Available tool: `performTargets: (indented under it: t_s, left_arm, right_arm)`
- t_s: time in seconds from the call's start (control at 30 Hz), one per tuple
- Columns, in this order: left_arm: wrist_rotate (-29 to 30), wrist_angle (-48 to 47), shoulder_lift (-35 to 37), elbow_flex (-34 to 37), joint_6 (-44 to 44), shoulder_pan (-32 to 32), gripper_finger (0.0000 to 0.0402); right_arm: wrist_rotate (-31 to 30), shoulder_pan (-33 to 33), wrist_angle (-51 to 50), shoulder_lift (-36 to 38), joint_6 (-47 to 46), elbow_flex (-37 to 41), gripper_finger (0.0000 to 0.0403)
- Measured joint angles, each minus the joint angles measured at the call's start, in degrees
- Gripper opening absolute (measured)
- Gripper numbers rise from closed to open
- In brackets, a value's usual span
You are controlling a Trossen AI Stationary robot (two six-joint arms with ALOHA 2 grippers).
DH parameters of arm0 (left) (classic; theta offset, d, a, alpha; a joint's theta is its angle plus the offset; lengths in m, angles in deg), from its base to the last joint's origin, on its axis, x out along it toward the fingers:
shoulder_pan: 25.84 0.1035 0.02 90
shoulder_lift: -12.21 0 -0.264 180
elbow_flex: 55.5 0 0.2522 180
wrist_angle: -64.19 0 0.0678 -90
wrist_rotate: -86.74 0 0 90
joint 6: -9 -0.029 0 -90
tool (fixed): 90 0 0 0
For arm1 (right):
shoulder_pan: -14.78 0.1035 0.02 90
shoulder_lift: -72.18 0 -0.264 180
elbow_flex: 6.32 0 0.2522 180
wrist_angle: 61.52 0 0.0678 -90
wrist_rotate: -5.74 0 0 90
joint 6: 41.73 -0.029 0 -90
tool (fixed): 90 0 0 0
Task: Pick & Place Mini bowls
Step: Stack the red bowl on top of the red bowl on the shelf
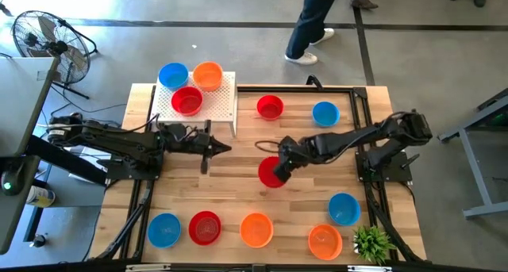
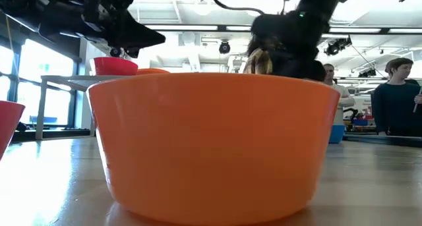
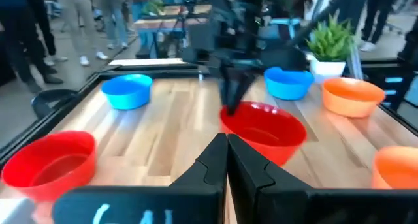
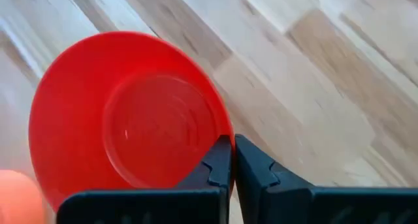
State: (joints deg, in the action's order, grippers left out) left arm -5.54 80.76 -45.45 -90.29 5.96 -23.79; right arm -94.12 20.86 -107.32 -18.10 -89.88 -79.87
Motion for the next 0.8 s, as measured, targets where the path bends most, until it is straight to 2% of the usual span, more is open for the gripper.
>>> performTargets:
  t_s: [0.1,0.37,0.53,0.63,0.8]
  left_arm:
    - [1.8,-3.8,0.0,-1.1,-1.7,-2.2,0.0003]
    - [8.5,-22.5,0.0,-9.3,-4.8,-9.5,0.0003]
    - [12.9,-31.2,-4.0,-14.2,-6.4,-12.7,0.0005]
    - [13.6,-36.0,-7.1,-18.8,-6.8,-13.8,0.0023]
    - [14.7,-46.3,-13.8,-26.3,-7.2,-14.5,0.008]
  right_arm:
    - [1.3,-2.1,-0.4,-0.4,2.1,-1.5,0.0002]
    - [3.3,-6.6,-2.2,-5.0,7.6,-7.9,0.0002]
    - [3.4,-7.7,-3.7,-8.1,11.2,-12.4,0.0002]
    - [3.4,-7.8,-4.2,-10.6,13.5,-15.1,0.0002]
    - [5.1,-8.1,-4.1,-14.4,16.5,-18.8,0.0002]
